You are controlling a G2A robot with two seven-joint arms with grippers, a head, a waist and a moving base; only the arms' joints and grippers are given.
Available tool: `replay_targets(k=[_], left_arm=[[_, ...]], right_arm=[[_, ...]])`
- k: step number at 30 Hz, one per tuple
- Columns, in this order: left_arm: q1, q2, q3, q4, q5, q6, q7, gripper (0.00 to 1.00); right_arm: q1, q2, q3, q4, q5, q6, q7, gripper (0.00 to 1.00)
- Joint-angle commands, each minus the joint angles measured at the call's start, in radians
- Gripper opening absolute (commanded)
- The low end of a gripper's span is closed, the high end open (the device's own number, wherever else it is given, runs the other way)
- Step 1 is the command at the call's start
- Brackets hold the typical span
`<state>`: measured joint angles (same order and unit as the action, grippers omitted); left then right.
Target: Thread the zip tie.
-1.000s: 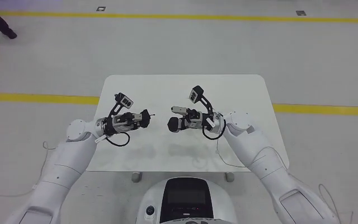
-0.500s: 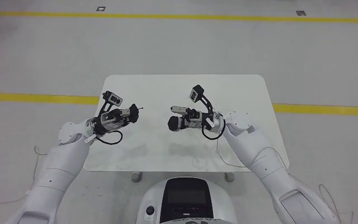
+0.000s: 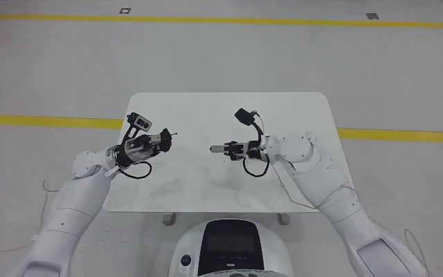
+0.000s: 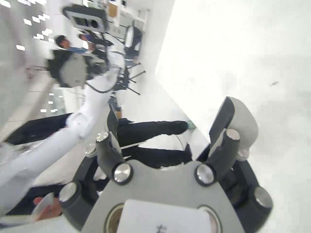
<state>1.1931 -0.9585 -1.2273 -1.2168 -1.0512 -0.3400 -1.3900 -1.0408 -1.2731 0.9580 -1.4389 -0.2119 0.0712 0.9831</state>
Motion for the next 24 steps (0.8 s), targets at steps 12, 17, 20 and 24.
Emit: replay_targets(k=[12,17,20,24], left_arm=[[0.000,0.000,0.000,0.000,0.000,0.000,0.000,0.00],[0.000,0.000,0.000,0.000,0.000,0.000,0.000,0.00],[0.000,0.000,0.000,0.000,0.000,0.000,0.000,0.00],[0.000,0.000,0.000,0.000,0.000,0.000,0.000,0.00]], right_arm=[[0.010,0.007,-0.034,-0.021,-0.212,0.050,-0.050,1.00],[0.046,0.016,-0.057,-0.020,-0.383,0.050,-0.016,1.00],[0.077,0.014,-0.087,0.004,-0.454,0.045,0.015,1.00],[0.134,-0.003,-0.164,0.082,-0.536,0.024,0.060,1.00]])
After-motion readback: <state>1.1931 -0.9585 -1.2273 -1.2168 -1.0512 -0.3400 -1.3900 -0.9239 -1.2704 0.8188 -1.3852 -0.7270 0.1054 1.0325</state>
